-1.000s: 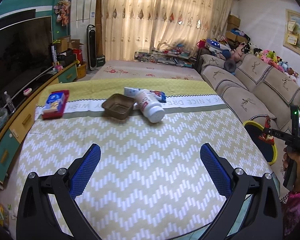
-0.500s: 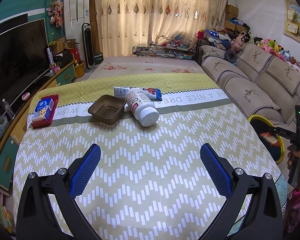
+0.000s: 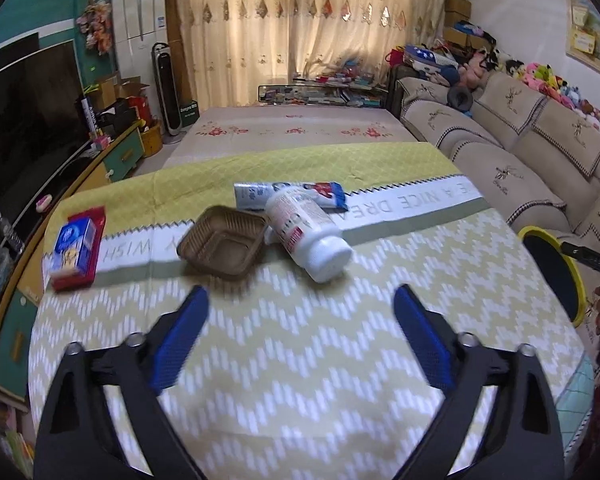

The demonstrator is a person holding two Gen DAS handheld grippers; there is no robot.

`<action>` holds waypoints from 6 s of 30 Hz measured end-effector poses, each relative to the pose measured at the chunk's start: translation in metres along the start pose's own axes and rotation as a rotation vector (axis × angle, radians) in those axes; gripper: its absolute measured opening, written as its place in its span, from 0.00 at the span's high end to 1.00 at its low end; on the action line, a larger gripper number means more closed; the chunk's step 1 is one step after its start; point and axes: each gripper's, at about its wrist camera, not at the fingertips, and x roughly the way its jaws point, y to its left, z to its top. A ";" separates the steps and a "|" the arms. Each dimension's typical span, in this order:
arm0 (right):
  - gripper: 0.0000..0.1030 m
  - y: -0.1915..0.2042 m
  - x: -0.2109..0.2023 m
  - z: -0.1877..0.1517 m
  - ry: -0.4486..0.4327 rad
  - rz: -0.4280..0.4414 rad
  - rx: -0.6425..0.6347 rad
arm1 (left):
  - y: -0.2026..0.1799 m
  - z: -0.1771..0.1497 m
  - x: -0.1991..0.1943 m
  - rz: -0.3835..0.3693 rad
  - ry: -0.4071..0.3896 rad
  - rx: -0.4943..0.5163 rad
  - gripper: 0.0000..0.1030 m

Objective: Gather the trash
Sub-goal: 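Carry the red wrapper over the bin and open the right gripper, then grasp the brown plastic food tray with the left gripper, then carry the brown tray over the bin and open the left gripper, then move both grippers back toward the table, then grasp the white pill bottle with the right gripper, then carry the pill bottle over the bin and open the right gripper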

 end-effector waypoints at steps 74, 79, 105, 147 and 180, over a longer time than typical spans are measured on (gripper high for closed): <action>0.20 -0.106 -0.058 -0.039 -0.044 -0.080 0.048 | -0.456 0.047 0.081 -0.463 0.124 0.560 0.72; 0.20 -0.101 -0.061 -0.042 -0.045 -0.074 0.044 | -0.440 0.051 0.068 -0.455 0.089 0.527 0.67; 0.17 0.111 -0.089 -0.045 -0.060 0.192 -0.268 | -0.069 -0.040 -0.149 -0.060 -0.230 -0.007 0.05; 0.56 0.430 0.030 -0.046 0.143 0.354 -0.598 | 0.089 -0.116 -0.140 0.091 -0.175 -0.298 0.05; 0.56 0.082 -0.068 -0.026 -0.034 0.152 -0.194 | -0.024 -0.076 -0.108 -0.067 -0.122 -0.151 0.05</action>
